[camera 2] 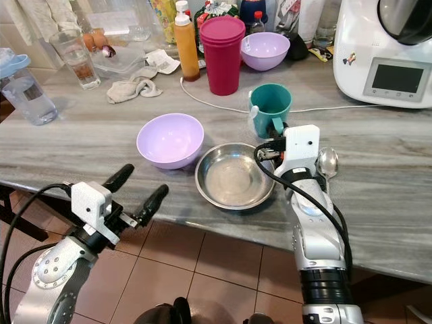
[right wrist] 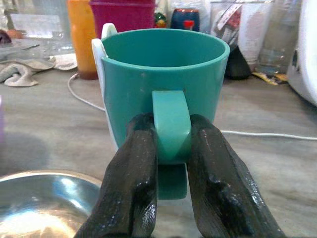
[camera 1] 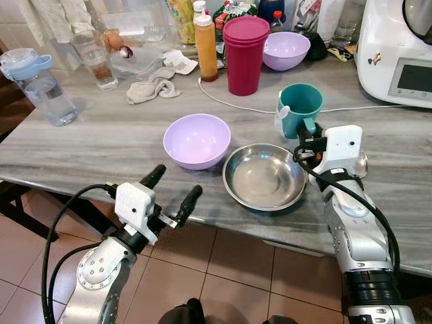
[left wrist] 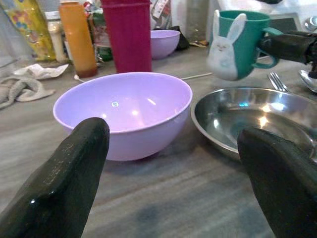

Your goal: Setting the table

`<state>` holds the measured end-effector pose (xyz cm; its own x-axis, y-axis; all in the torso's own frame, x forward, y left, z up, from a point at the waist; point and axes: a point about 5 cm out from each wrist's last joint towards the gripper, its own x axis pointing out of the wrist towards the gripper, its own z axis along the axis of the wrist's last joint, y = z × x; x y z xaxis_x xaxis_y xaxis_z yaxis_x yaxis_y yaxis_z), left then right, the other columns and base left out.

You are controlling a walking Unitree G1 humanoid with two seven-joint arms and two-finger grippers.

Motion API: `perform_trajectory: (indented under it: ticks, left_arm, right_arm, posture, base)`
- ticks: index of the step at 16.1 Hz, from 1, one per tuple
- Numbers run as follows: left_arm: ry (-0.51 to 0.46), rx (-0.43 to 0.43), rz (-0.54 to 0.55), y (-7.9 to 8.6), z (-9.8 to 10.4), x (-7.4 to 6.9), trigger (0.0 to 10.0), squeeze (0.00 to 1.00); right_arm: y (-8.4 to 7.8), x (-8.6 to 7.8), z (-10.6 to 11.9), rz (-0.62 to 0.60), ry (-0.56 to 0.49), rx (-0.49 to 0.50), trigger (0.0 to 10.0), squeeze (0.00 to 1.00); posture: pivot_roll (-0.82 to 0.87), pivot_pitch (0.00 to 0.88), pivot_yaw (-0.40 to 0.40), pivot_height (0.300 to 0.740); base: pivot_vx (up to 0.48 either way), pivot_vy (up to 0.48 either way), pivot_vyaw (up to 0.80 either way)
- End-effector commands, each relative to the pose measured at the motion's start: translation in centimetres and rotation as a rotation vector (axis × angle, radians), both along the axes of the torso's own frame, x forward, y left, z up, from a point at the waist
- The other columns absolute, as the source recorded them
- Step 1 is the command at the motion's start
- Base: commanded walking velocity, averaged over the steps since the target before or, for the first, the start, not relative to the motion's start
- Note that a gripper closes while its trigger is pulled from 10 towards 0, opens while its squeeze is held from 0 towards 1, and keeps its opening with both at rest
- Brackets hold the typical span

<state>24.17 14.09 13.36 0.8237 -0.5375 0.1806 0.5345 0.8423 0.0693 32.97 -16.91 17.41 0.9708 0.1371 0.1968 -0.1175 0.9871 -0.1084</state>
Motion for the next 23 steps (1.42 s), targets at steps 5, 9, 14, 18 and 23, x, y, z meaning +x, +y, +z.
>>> perform_trajectory:
  ticks: [5,9,14,18,23]
  left_arm:
    - [0.035,-0.044,-0.113,0.1,-0.6,-0.3,10.0,0.00]
    - [0.045,-0.037,-0.135,0.2,-0.9,-0.3,10.0,0.00]
    - [0.042,-0.038,-0.152,-0.3,-0.7,-0.4,10.0,0.00]
    - [0.040,-0.040,-0.157,-0.7,-0.7,-0.4,10.0,0.00]
    - [0.032,-0.038,-0.144,-0.6,-0.5,-0.1,10.0,0.00]
  right_arm:
    - [0.5,0.2,-0.4,0.020,0.029,0.006,10.0,0.00]
    - [0.6,0.4,-0.7,0.021,0.051,0.017,10.0,0.00]
    - [0.3,0.4,-1.5,0.029,0.078,0.018,10.0,0.95]
    - [0.3,0.6,-1.5,0.031,0.074,0.017,10.0,1.00]
    - [-0.2,0.4,-0.2,-0.014,0.000,-0.007,10.0,1.00]
  posture:
    - [-0.15,0.158,0.083,0.740]
    - [-0.15,0.157,0.084,0.740]
    - [-0.15,0.154,0.088,0.740]
    - [-0.15,0.154,0.088,0.740]
    - [-0.14,0.146,0.086,0.740]
  base:
    - [0.000,0.000,0.00]
    - [0.000,0.000,0.00]
    - [0.000,0.000,0.00]
    - [0.000,0.000,0.00]
    - [0.000,0.000,0.00]
